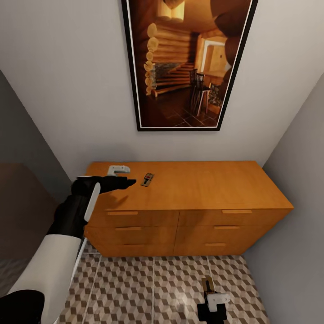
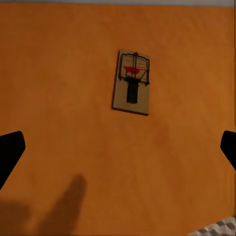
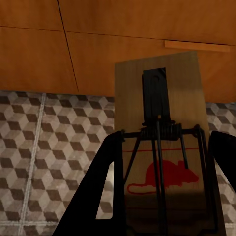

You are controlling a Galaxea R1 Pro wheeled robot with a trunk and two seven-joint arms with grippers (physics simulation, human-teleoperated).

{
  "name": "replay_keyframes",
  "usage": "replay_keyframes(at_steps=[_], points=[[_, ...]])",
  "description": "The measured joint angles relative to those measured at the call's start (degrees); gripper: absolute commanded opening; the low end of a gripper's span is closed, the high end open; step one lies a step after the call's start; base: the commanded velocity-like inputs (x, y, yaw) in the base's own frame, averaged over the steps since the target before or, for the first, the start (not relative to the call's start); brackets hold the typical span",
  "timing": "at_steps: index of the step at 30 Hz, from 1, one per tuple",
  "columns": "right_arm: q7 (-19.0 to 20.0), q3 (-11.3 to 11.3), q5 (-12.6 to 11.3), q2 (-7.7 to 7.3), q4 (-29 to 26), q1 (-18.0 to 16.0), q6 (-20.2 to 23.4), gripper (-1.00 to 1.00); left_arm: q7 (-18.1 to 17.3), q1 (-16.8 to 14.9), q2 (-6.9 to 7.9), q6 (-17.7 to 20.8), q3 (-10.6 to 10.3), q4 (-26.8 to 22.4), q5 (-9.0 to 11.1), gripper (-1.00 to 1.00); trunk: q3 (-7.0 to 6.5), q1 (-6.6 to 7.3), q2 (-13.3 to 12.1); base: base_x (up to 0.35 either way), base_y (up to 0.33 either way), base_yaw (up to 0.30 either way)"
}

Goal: Take the four mousetraps from the cabinet in the bathroom and place them on the bathroom floor. Make sure all four end up on the same floor surface, and ensure that at least two of them are either under or directly next to the same bathroom sink.

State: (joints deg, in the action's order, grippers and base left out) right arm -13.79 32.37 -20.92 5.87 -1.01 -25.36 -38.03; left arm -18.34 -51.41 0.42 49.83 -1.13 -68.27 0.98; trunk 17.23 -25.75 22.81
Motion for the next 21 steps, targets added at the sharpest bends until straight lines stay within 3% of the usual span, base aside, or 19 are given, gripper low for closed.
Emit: replay_keyframes(at_steps=[5,8,21], points=[[0.0,0.0,0.0,0.00,0.0,0.0,0.0,-1.00,0.0,0.0,-0.03,0.0,-3.5,0.4,-0.1,1.00,0.00,0.00,0.0,0.000,0.000,0.000],[0.0,0.0,0.0,0.00,0.0,0.0,0.0,-1.00,0.0,0.0,-0.03,0.0,-4.5,0.4,-0.2,1.00,0.00,0.00,0.0,0.000,0.000,0.000],[0.0,0.0,0.0,0.00,0.0,0.0,0.0,-1.00,0.0,0.0,0.05,0.0,-5.0,0.5,-0.3,1.00,0.00,0.00,0.0,0.000,0.000,0.000]])
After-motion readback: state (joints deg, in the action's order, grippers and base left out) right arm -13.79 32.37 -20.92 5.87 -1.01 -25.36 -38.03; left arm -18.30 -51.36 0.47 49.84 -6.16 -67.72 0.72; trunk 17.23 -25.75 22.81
